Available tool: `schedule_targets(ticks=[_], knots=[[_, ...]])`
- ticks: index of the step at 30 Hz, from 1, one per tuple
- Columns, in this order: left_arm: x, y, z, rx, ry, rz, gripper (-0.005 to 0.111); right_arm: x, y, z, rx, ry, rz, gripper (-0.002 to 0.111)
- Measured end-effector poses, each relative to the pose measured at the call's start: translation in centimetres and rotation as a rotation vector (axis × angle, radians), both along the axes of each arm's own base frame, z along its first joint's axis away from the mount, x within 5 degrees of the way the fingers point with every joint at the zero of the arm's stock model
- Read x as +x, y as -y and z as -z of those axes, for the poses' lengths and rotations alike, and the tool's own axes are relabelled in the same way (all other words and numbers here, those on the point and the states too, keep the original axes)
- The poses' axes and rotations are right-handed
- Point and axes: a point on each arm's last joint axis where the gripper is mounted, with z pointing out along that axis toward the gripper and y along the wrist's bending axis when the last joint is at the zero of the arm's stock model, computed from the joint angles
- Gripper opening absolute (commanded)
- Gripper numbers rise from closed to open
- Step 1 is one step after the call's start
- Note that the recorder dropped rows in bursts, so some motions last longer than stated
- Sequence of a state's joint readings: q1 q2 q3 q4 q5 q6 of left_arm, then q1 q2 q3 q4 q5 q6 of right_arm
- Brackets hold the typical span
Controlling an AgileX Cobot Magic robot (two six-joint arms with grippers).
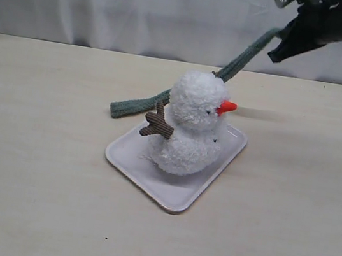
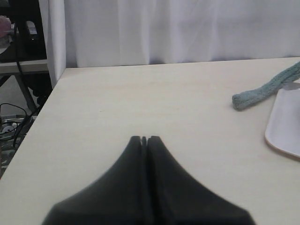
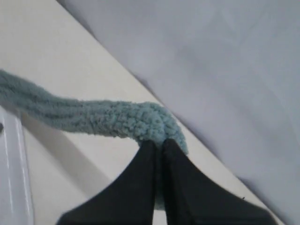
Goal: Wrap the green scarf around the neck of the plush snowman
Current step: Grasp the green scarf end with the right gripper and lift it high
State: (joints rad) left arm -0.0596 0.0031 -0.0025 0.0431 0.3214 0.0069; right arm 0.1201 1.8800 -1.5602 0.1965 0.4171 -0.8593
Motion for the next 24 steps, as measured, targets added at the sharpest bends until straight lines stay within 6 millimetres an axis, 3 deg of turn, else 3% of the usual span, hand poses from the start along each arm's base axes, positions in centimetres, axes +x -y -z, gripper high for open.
schedule_targets(ticks=[4, 7, 12, 17, 21, 24], knots=[[0.0, 0.0, 0.0, 0.0, 0.0, 0.0, 0.0, -3.4, -3.4, -5.7, 0.049, 0.123, -0.071, 0.004], [0.0, 0.0, 0.0, 0.0, 0.0, 0.0, 0.0, -7.1, -6.4, -10.2, 0.097, 0.211, -0.159, 0.004], [0.0, 0.0, 0.0, 0.0, 0.0, 0.0, 0.0, -13.6, -9.0, -15.7, 0.184, 0.295, -0.273, 0.004], [0.0, 0.0, 0.0, 0.0, 0.0, 0.0, 0.0, -19.0, -9.0, -19.5, 0.249, 0.355, -0.346, 0.004], [0.0, 0.0, 0.0, 0.0, 0.0, 0.0, 0.0, -23.6, -7.3, -22.3, 0.297, 0.4, -0.384, 0.004], [0.0, 0.0, 0.0, 0.0, 0.0, 0.0, 0.0, -26.0, -6.1, -23.3, 0.303, 0.409, -0.395, 0.004]])
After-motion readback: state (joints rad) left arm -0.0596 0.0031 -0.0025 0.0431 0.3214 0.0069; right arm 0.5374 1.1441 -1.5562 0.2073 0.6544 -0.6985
